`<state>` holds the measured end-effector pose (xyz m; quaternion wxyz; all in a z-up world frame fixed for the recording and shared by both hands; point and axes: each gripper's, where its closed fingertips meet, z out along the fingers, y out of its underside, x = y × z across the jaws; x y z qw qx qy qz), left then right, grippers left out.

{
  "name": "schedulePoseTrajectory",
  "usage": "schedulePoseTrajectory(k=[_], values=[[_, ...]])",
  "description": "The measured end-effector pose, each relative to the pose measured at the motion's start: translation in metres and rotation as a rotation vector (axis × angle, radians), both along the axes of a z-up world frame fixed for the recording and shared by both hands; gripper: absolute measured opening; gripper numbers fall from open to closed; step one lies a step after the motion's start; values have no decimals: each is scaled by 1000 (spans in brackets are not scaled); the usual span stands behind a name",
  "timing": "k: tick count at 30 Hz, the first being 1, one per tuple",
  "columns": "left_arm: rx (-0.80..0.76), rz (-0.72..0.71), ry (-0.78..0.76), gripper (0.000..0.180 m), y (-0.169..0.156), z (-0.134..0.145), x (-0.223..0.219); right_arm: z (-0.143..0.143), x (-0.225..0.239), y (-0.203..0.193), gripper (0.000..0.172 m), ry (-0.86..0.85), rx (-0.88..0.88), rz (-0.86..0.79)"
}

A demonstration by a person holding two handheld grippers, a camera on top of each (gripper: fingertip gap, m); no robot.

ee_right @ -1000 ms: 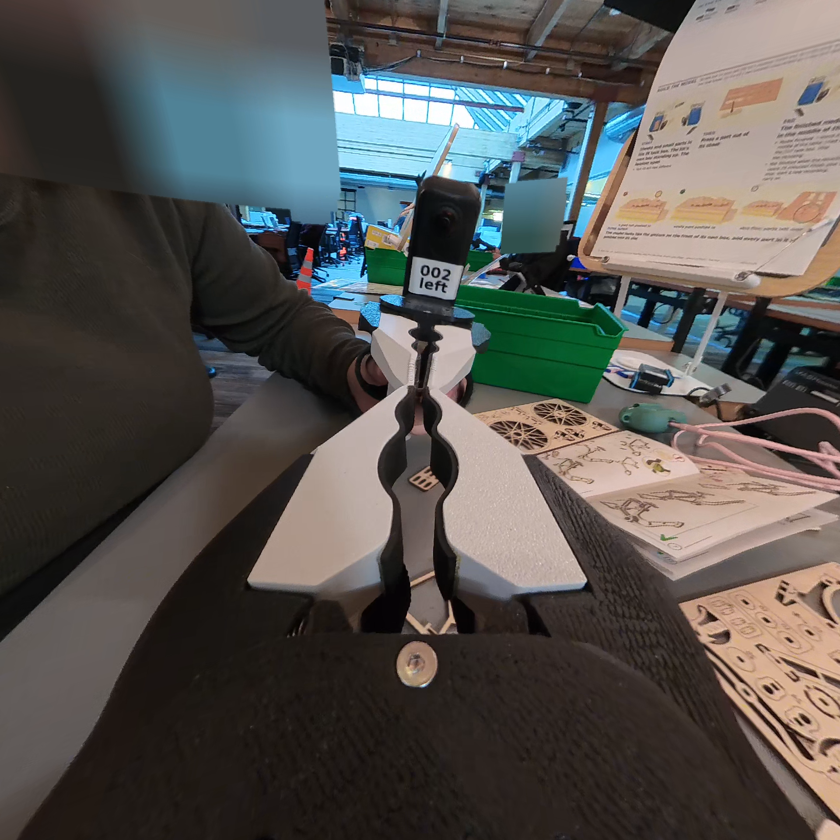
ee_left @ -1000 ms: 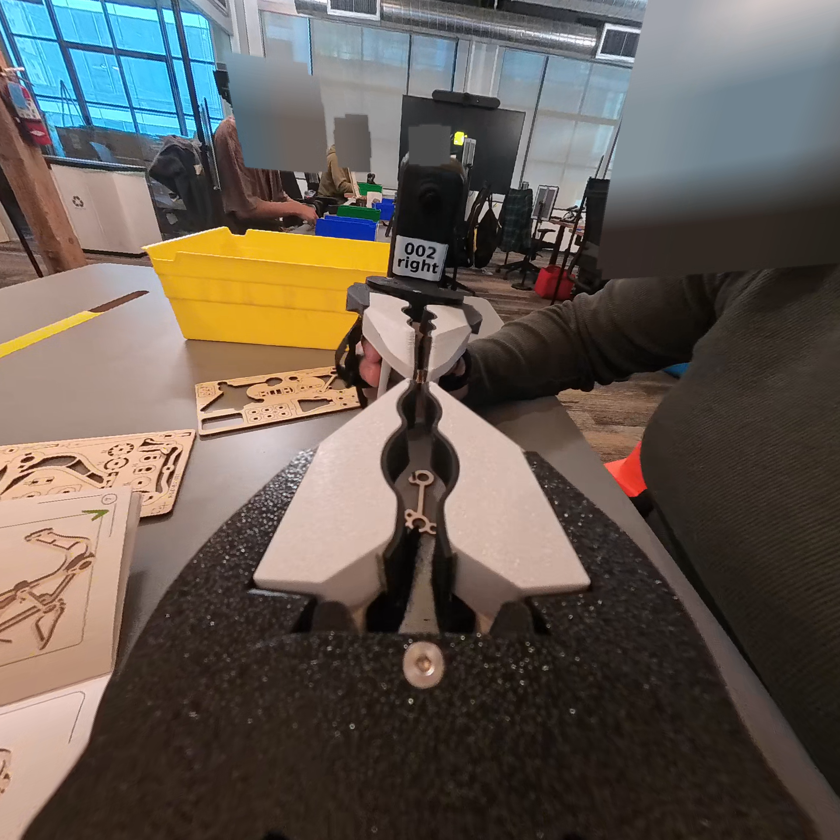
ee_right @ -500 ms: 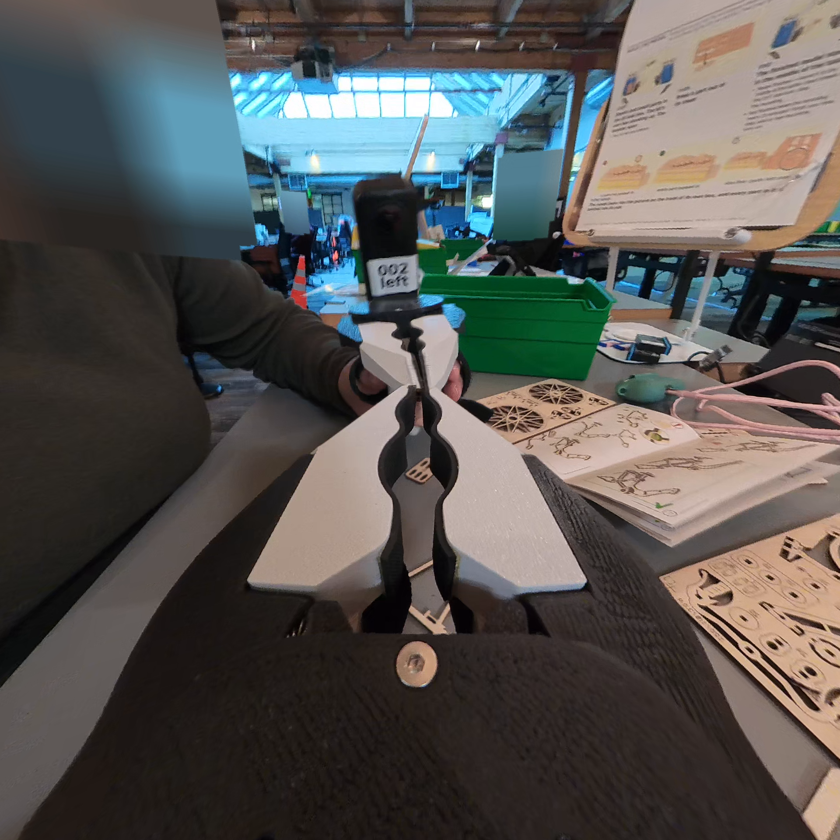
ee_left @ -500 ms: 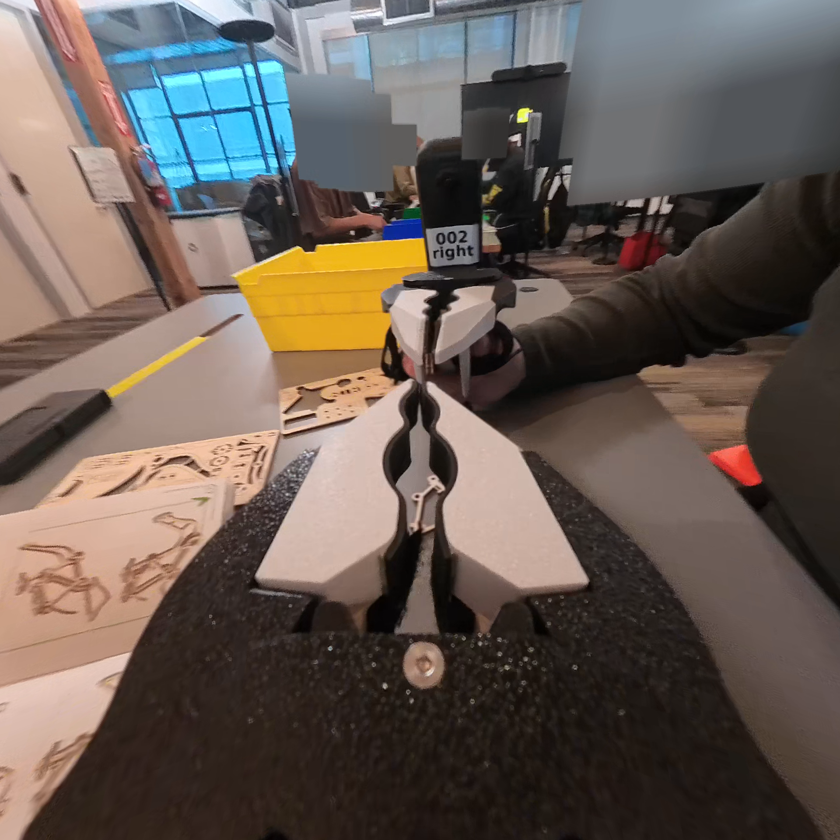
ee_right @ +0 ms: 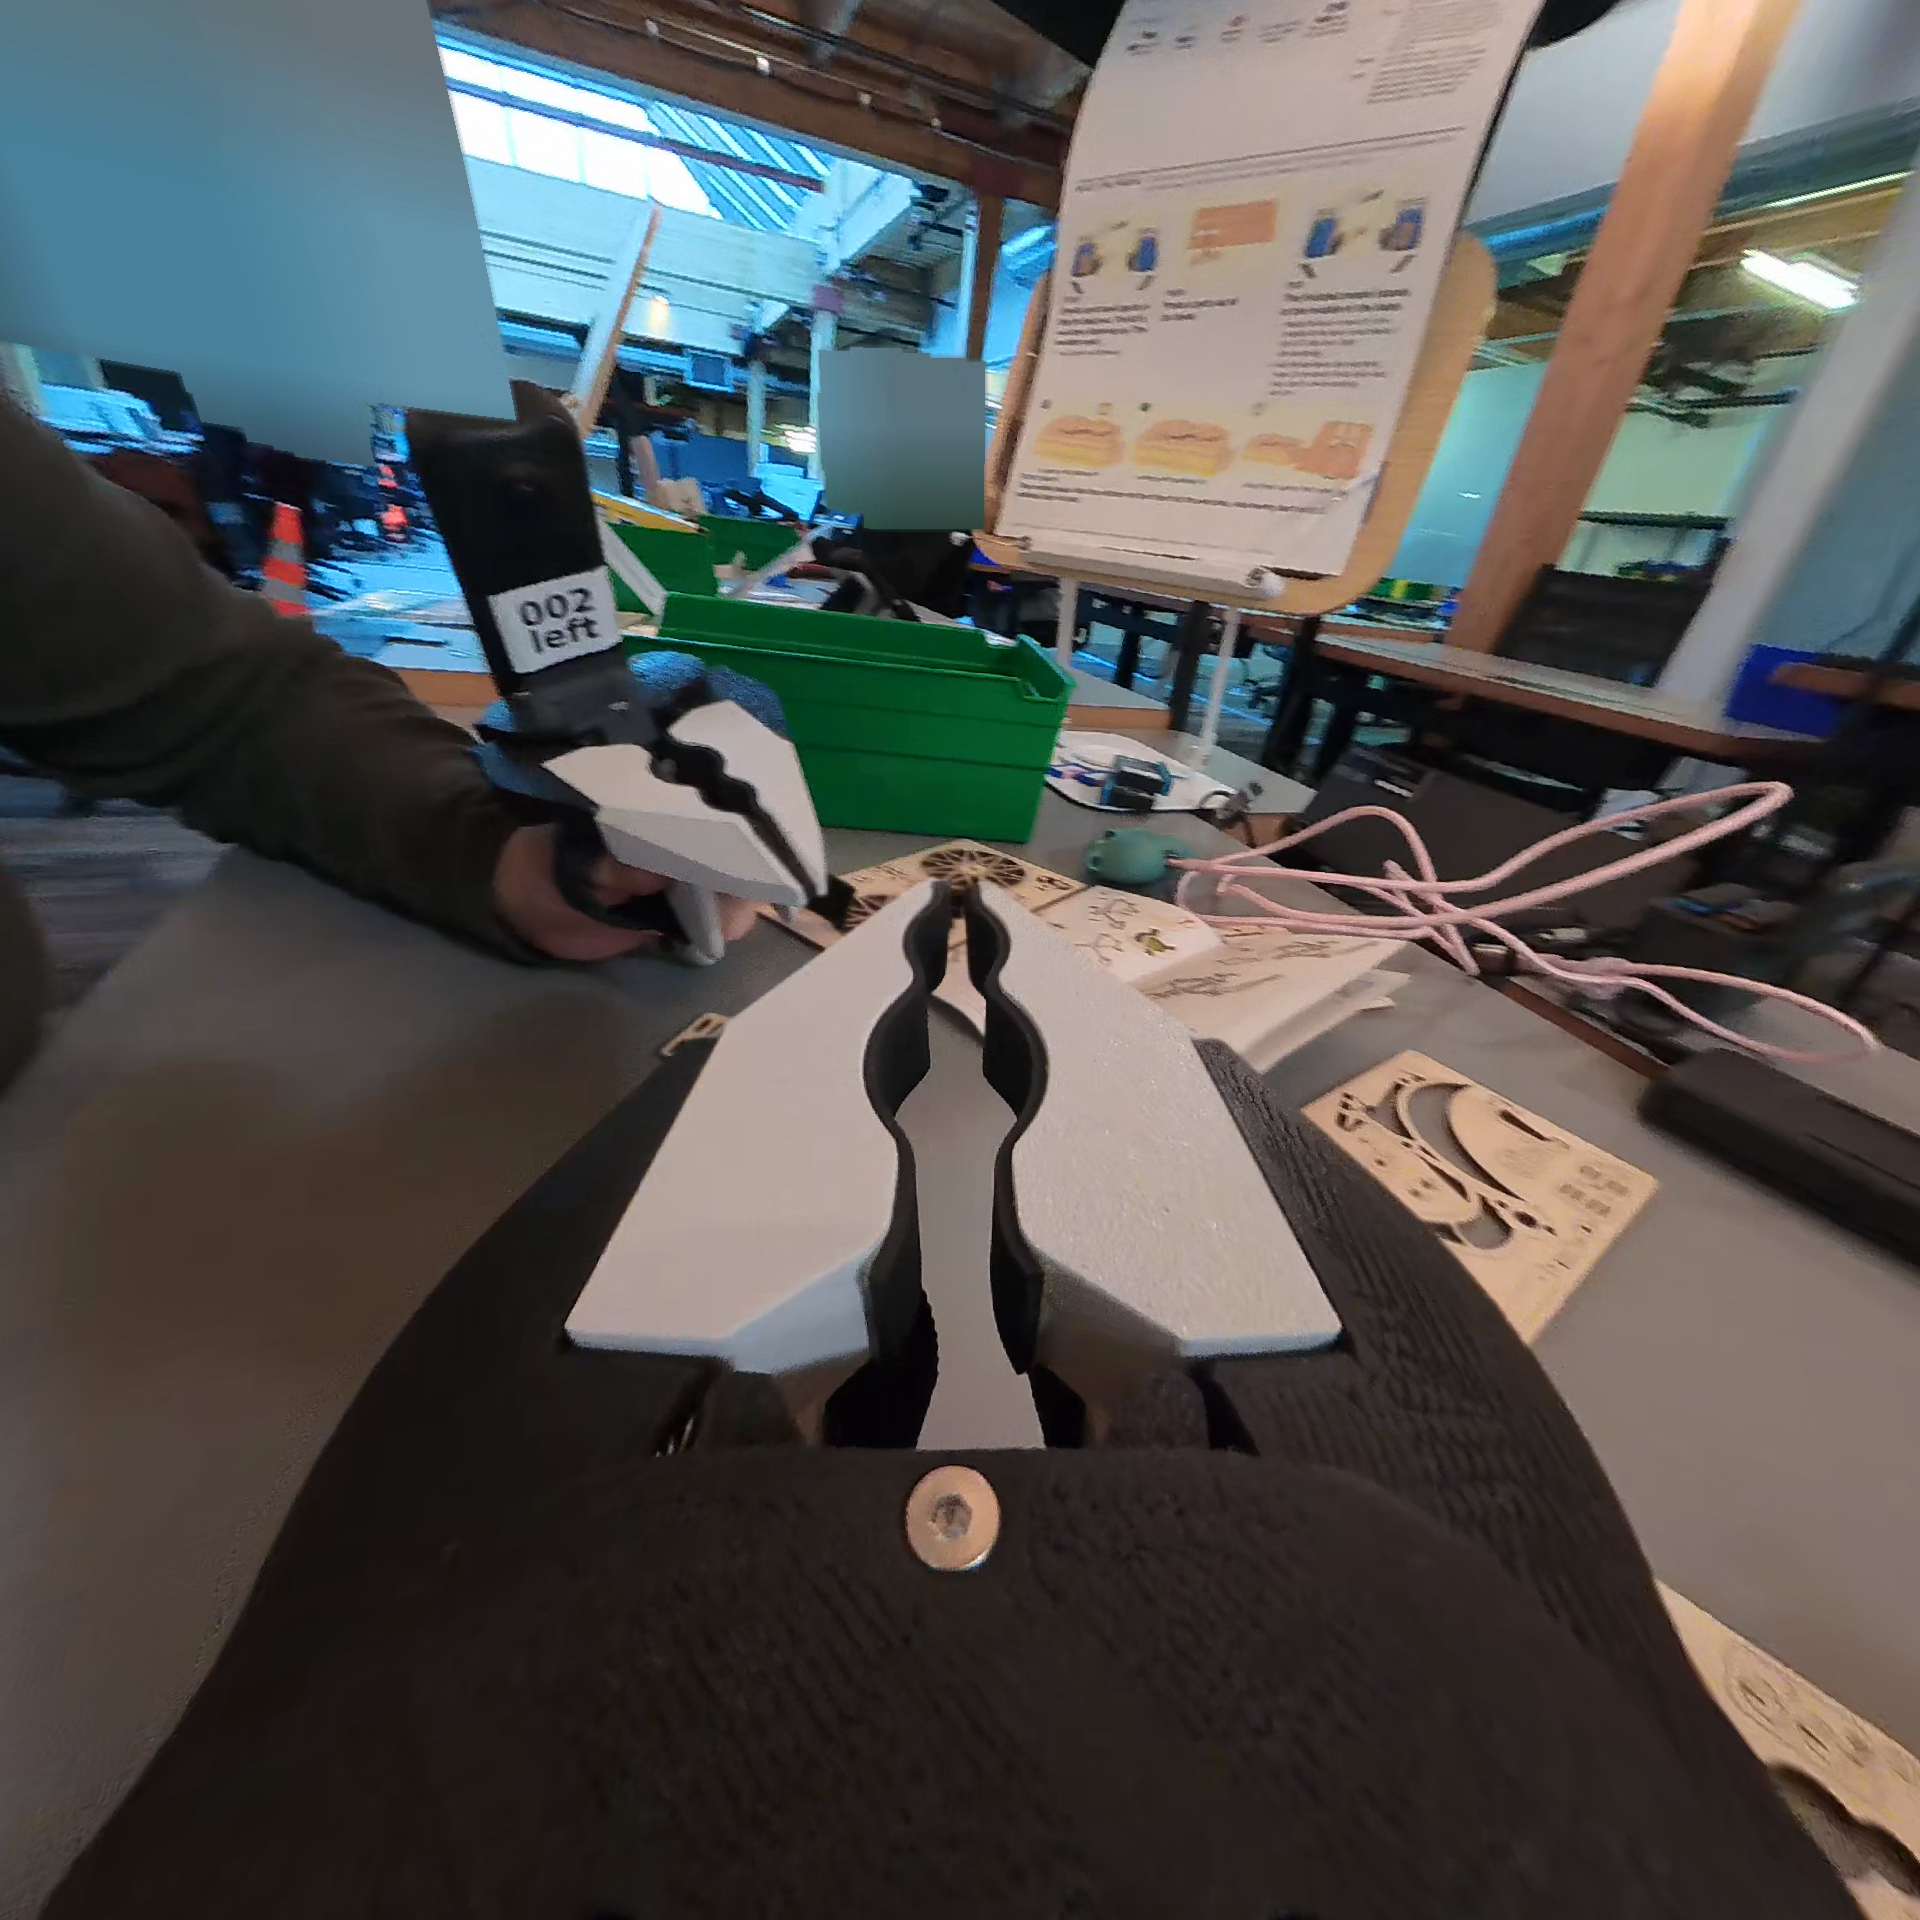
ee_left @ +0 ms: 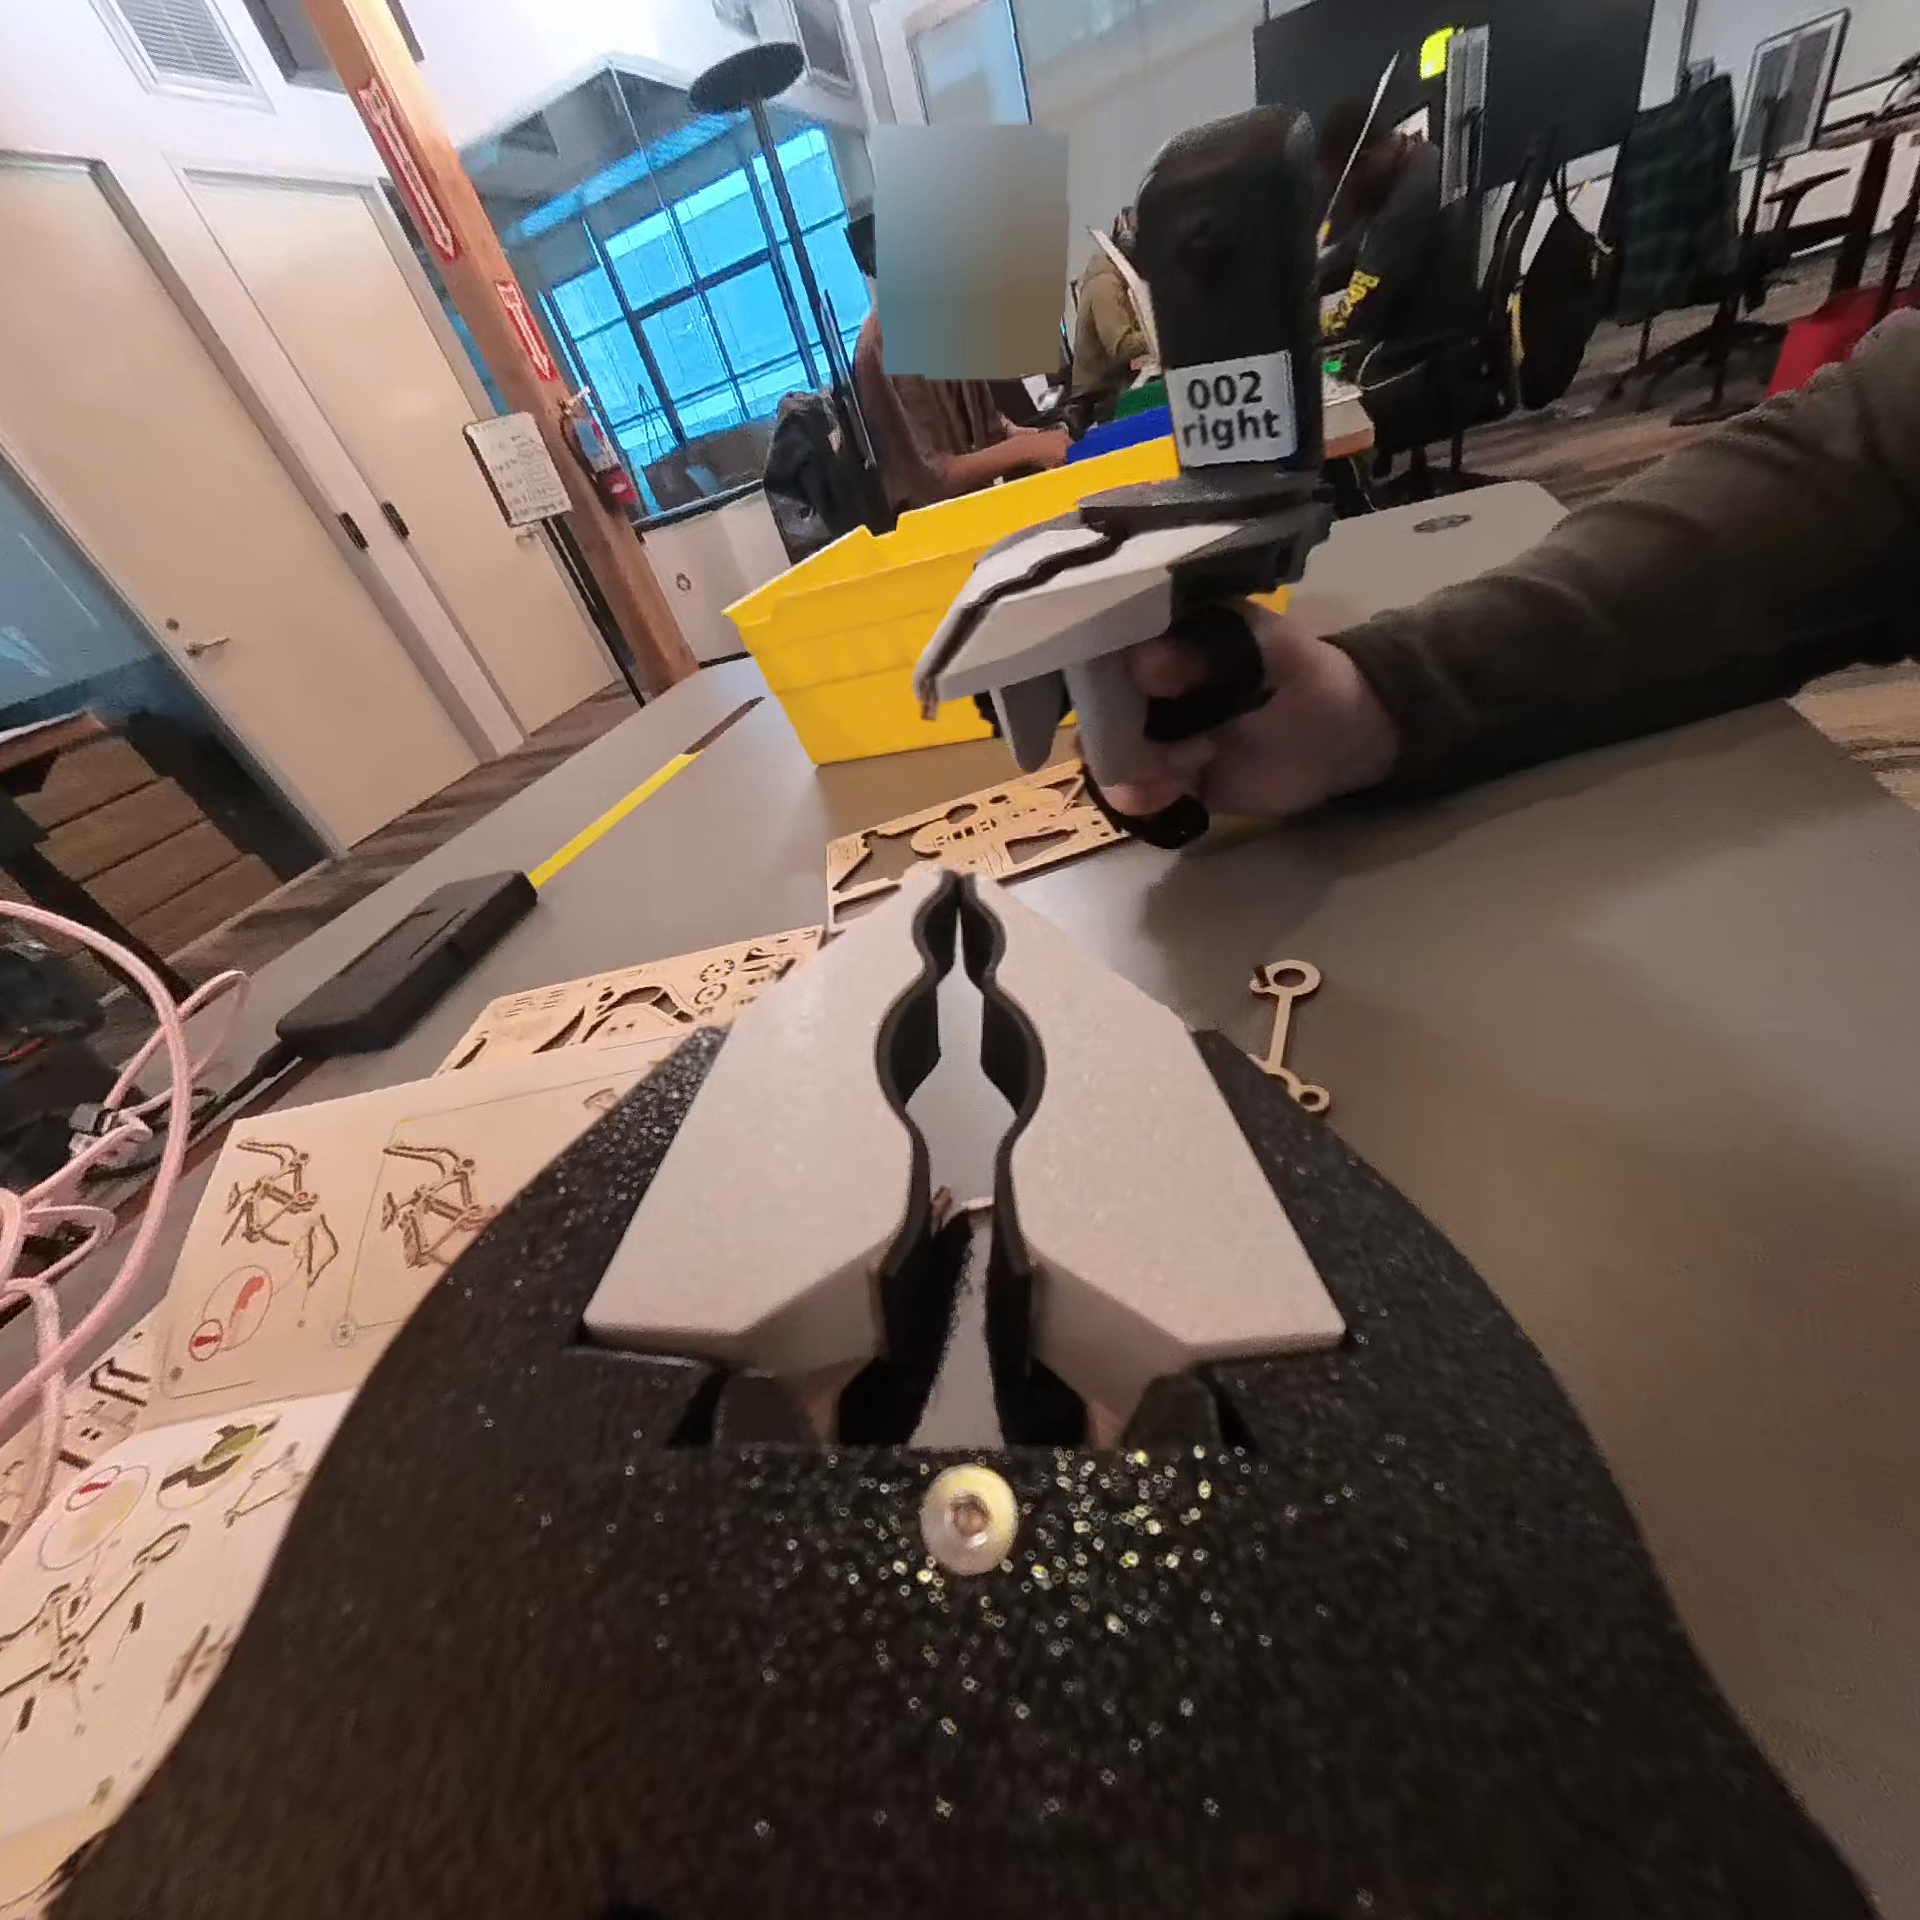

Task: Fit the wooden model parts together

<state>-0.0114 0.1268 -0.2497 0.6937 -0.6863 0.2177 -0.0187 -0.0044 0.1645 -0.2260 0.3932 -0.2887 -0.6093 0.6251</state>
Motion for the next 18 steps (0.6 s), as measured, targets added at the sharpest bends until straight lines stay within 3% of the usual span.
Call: schedulePoseTrajectory(k=[11,18], values=[[-55,-14,-108,0,2,-4,-7,-4,-5,12,1,-25,-37,-46],[-65,-18,-91,0,2,-6,-4,-6,-7,12,1,-35,-27,-57]])
